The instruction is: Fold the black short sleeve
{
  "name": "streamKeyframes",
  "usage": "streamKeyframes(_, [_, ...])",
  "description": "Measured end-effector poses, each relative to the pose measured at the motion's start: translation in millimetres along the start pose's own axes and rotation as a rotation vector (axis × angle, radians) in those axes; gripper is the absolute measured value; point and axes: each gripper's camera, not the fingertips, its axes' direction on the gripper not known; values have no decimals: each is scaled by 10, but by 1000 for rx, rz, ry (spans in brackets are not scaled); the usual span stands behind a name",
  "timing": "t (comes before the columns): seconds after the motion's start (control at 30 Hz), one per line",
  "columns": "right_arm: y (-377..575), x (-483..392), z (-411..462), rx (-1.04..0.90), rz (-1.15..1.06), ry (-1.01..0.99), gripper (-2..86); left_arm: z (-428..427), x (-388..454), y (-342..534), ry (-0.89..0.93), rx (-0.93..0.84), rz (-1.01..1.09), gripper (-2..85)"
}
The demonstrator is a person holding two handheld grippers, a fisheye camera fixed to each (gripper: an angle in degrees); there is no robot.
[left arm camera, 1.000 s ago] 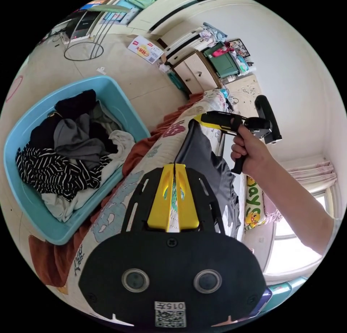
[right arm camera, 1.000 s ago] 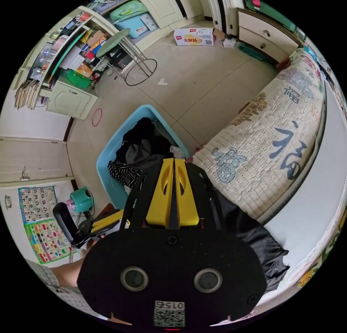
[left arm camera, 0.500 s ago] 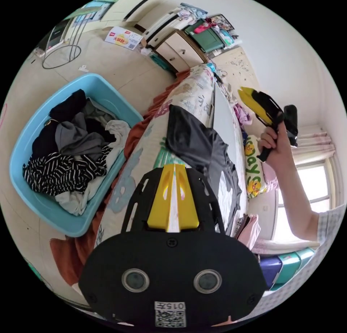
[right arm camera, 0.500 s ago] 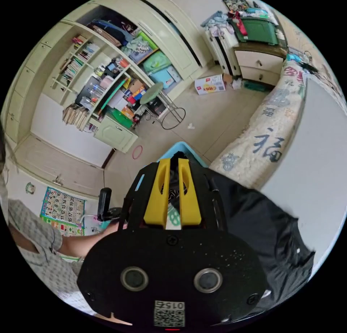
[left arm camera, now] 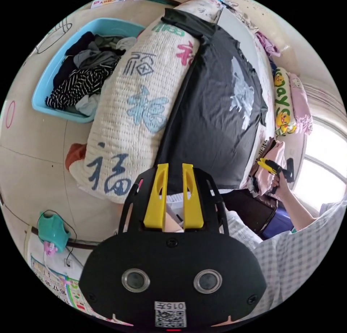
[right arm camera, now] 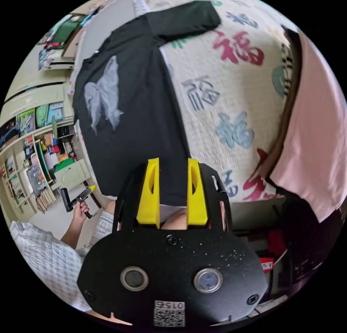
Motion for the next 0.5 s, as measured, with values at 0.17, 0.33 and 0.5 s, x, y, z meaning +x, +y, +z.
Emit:
streamKeyframes(0.17, [364, 21, 31, -161, 37, -28, 120, 297, 423, -25, -153, -106, 13, 63])
streamKeyframes(0.33, [531, -365, -107, -224, 9, -85, 114, 289, 587, -34, -174, -99, -45, 35])
streamKeyframes(0.5, [664, -645, -514, -207, 0, -116, 50, 265, 608, -12, -87, -80, -123, 9])
